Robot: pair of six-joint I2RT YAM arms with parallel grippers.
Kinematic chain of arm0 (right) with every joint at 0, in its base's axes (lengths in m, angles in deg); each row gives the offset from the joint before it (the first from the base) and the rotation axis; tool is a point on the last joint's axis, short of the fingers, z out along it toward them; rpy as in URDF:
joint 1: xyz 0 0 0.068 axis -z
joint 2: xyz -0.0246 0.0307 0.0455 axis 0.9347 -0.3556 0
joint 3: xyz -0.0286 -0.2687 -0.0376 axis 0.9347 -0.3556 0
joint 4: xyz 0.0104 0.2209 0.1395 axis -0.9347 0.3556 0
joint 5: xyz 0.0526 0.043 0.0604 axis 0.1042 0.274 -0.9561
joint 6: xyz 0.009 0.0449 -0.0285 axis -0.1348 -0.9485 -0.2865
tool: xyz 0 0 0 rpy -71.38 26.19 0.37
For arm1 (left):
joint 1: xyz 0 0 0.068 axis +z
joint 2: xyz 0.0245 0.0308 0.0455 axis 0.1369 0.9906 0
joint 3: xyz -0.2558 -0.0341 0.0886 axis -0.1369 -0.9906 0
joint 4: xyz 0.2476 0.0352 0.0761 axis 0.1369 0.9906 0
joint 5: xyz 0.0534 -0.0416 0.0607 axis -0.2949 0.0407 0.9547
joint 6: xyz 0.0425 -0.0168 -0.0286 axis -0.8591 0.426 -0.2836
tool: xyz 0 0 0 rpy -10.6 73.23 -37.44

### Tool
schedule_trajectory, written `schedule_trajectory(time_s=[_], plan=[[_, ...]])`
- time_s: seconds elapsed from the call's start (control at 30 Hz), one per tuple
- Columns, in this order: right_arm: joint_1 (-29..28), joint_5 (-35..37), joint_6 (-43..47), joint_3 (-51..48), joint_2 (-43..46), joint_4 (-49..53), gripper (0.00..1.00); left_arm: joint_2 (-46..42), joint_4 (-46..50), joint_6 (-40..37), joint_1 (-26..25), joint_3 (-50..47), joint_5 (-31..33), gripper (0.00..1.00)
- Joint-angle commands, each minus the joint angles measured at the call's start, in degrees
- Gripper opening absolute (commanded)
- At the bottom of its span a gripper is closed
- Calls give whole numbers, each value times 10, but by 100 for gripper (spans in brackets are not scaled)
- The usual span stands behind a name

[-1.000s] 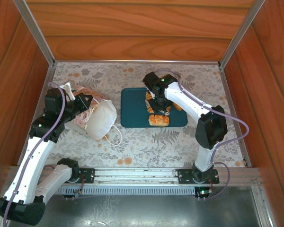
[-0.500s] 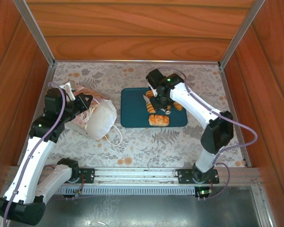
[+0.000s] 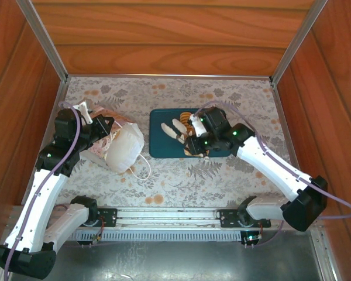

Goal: Take the fake bread out of the paper bag

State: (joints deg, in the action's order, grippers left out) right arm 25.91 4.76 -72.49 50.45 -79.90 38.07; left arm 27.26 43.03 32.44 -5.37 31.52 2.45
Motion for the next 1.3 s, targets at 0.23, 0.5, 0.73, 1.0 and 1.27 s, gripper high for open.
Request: schedule_trajectory(time_s=[0.23,0.5,0.73,1.0,1.27], plan=[[-161,-4,-23,-34,-31,-160,52,13,-6,5,3,27,-11,0],[-254,156,26,75,-169,-138,52,12,-6,4,3,25,-31,0],[-285,282,33,167,-287,-92,54,18,-6,-1,3,28,-38,0],[-289,342,44,248,-377,-69,56,21,-7,2,2,22,-33,0],[-287,377,93,304,-446,-94,57,18,-6,0,2,25,-33,0]])
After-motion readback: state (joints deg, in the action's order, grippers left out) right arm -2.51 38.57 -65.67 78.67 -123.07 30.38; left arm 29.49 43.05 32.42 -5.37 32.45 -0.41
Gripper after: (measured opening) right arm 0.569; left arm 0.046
